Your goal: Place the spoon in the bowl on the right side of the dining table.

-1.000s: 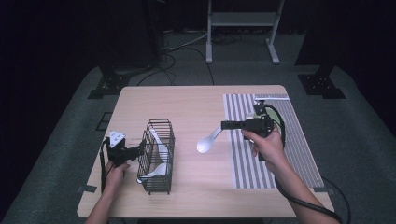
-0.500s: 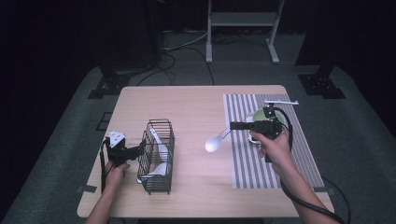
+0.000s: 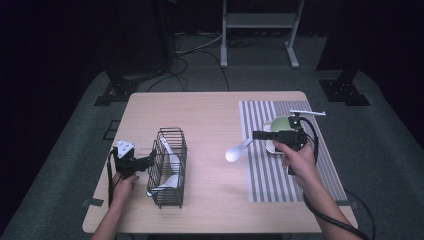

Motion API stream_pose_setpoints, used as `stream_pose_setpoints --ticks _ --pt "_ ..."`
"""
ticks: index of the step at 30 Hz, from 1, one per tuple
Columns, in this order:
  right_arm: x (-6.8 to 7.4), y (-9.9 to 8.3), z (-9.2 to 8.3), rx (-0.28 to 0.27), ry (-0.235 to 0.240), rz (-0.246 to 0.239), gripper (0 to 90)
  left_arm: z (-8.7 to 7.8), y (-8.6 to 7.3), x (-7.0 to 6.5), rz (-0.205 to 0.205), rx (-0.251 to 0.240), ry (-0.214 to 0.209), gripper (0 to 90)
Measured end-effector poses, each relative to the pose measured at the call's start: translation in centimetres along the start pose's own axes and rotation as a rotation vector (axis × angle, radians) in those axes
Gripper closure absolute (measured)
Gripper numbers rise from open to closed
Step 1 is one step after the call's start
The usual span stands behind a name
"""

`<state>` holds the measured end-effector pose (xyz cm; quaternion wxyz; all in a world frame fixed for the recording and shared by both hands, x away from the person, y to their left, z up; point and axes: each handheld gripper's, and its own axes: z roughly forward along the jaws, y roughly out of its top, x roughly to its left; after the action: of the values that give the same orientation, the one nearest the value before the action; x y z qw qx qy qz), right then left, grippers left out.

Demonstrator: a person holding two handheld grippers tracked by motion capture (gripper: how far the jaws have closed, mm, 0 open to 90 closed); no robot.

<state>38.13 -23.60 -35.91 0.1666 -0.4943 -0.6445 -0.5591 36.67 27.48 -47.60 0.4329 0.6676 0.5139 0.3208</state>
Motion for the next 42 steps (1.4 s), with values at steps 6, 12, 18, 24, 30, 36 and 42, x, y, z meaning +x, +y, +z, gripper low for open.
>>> stream_pose_setpoints --ticks 6,12,18,24,30,36,42 --pt "-0.4 0.0 -0.6 -0.017 -0.010 0.004 85.0 0.0 0.0 0.0 0.003 0.001 0.000 1.6" --pt "-0.8 0.2 -1.5 -0.034 -0.029 0.013 85.1 0.0 0.0 0.0 0.001 -0.001 0.000 1.6" --pt "-1.4 0.2 -2.3 -0.053 -0.040 0.028 85.1 0.0 0.0 0.0 -0.001 0.001 0.001 1.6" --pt "-1.8 0.3 -2.9 -0.069 -0.049 0.039 85.1 0.0 0.0 0.0 0.000 0.001 0.001 1.6" --pt "-2.1 0.4 -3.6 -0.087 -0.055 0.046 85.0 0.0 0.0 0.0 -0.001 0.001 0.001 1.6" --pt "-2.5 0.5 -3.8 -0.096 -0.065 0.051 85.1 0.0 0.0 0.0 -0.001 0.001 0.002 1.6" --pt "-2.9 0.7 -4.3 -0.113 -0.071 0.058 85.1 0.0 0.0 0.0 -0.001 0.001 0.002 1.6"
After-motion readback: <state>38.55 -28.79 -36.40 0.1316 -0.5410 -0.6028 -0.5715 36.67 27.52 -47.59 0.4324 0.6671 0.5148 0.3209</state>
